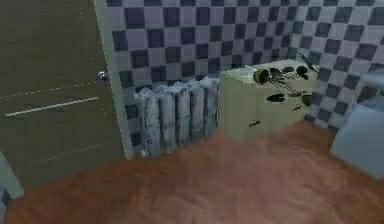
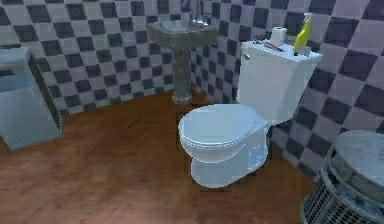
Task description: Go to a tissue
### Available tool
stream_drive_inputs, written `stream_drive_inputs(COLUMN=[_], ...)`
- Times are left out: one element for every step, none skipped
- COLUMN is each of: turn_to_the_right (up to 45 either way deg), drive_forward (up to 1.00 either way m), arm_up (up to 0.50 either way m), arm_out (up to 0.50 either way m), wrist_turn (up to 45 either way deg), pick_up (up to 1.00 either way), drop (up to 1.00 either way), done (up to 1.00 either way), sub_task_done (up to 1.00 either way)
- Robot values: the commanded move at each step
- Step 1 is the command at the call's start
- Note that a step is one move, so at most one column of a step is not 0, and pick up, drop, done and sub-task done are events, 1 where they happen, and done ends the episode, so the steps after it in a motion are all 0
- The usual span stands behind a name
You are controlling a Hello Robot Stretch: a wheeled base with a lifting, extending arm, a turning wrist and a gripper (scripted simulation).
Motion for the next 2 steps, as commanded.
stream_drive_inputs(turn_to_the_right=[-45.0, -45.0], drive_forward=[0.00, 0.00], arm_up=[0.00, 0.00], arm_out=[0.00, 0.00], wrist_turn=[0.0, 0.0], pick_up=[0.00, 0.00], drop=[0.00, 0.00], done=[0.00, 0.00], sub_task_done=[0.00, 0.00])
